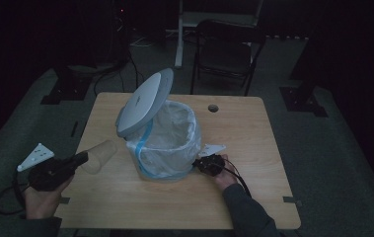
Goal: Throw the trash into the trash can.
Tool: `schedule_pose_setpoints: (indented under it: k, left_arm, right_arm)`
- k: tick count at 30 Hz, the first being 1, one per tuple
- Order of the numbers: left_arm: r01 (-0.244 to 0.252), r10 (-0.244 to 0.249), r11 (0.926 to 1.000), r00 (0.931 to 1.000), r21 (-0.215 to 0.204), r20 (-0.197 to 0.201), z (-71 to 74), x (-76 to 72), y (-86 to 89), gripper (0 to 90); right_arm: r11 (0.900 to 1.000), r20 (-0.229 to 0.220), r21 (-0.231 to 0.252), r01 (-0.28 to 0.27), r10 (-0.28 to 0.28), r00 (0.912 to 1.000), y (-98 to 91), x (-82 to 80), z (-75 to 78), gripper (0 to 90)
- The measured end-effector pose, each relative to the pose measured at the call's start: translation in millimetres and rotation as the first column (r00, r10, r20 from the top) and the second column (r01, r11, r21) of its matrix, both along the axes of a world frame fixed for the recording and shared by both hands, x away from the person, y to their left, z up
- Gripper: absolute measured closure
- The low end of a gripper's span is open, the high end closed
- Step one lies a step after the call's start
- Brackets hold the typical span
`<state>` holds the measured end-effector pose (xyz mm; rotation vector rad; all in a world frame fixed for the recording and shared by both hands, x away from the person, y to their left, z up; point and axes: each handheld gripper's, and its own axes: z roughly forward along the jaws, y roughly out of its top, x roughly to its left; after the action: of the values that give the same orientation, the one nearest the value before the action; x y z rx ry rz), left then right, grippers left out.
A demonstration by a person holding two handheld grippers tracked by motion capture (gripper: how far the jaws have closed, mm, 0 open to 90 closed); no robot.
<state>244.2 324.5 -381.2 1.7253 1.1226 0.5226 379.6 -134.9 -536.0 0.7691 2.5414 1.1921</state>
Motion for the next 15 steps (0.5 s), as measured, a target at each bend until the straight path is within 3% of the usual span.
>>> schedule_pose_setpoints:
  k: [15]
  left_arm:
    - [0.053,-0.053,0.9985,0.9984,0.009,0.018,17.6,-17.3,-3.0,87.0]
  right_arm:
    - [1.0000,0.000,-0.001,0.000,0.000,1.0000,0.0,0.0,0.1,90.0]
